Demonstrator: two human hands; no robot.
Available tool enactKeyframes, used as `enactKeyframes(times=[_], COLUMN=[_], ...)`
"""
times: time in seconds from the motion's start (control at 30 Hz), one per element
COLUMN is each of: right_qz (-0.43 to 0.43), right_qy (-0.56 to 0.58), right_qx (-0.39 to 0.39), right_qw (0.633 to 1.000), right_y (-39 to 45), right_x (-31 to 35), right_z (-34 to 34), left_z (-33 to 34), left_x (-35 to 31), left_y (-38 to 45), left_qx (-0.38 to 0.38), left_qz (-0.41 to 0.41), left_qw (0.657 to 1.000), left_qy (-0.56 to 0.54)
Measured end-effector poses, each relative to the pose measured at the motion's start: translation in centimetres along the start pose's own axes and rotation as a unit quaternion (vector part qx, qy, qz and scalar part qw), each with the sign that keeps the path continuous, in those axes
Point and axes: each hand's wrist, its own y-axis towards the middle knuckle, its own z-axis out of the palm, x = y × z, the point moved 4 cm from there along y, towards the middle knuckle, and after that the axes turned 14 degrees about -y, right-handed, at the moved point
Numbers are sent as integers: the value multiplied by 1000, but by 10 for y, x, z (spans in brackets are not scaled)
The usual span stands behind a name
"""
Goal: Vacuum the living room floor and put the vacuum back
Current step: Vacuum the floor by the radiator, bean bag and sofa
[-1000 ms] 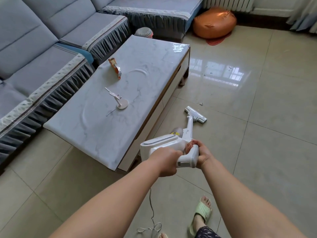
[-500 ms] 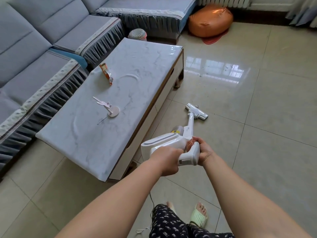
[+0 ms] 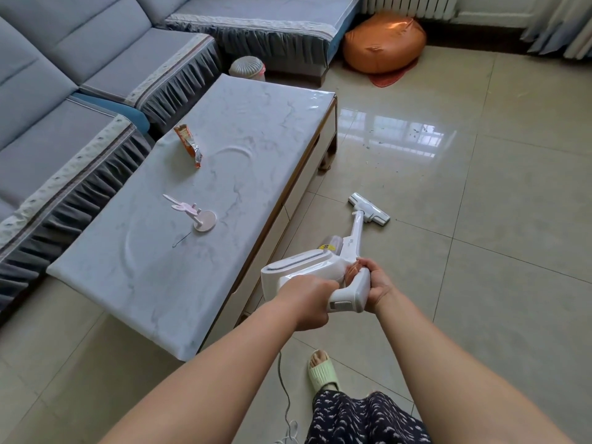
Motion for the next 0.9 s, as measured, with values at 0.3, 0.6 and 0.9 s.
enactKeyframes(times=[0.3, 0.6, 0.9], right_qz=[-22, -27, -49], right_qy=[3, 35, 46], right_qx=[-35, -39, -33], right_qw=[999, 998, 997], right_y=[23, 40, 50], right_x=[27, 40, 63], right_z=[25, 41, 47], left_z=[-32, -52, -59], left_x=[25, 40, 48], left_y=[33, 56, 84], left_qx=[12, 26, 28], left_qz=[24, 49, 56], left_qw=[1000, 998, 998], left_qy=[-12, -1, 8])
